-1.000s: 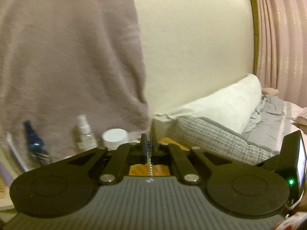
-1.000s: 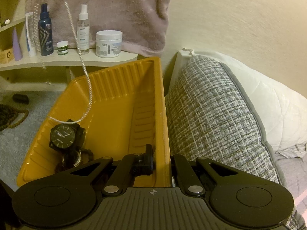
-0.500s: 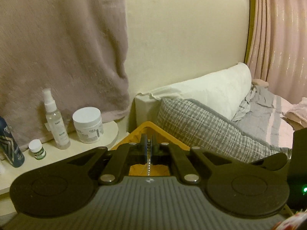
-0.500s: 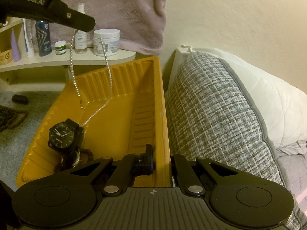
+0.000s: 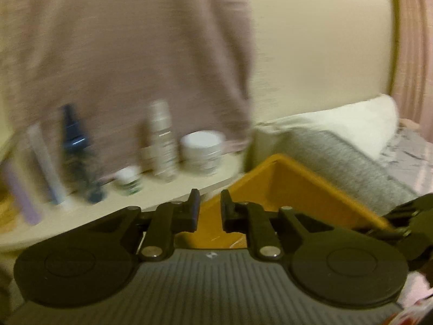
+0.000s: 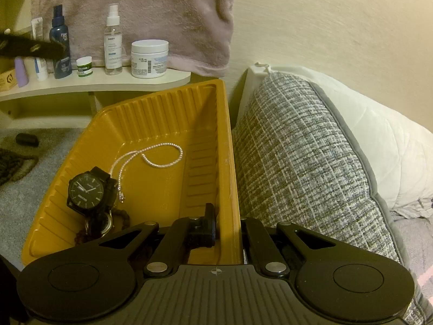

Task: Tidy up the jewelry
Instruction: 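Return the left tool to the mat and grasp a brown wooden bead necklace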

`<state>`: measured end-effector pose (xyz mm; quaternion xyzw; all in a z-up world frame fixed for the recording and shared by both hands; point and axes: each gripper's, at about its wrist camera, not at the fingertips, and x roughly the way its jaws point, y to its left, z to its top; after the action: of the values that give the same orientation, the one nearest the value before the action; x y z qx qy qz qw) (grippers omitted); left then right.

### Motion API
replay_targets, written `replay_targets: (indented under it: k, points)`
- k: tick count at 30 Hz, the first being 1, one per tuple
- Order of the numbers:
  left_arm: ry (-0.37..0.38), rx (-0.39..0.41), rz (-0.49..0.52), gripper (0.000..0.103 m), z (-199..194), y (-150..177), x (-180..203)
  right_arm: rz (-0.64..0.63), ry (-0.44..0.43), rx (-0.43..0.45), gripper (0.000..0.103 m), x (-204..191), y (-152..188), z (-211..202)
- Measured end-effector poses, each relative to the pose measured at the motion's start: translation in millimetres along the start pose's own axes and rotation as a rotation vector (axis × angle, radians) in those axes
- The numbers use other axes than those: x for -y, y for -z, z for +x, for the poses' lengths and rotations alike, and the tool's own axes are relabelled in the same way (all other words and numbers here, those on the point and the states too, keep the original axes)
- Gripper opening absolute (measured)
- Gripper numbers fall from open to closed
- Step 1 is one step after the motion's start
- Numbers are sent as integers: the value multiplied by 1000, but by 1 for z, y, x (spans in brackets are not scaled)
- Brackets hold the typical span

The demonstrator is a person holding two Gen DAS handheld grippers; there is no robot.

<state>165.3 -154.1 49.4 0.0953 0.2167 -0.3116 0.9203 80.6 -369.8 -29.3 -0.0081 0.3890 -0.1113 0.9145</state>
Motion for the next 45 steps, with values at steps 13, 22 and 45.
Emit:
replay_targets:
  k: [13,22,45]
  points:
    - [-332,-124,-155,20,-54,99,-85,-14,12,-7,3,-3,0,2]
    - [-451,-183,-160,27,-58,135,-123,-30,17,-13,3,-3,-1,3]
    - [-466,-369,263,10,-7,167,-146,-47,24,-15,4,-3,0,4]
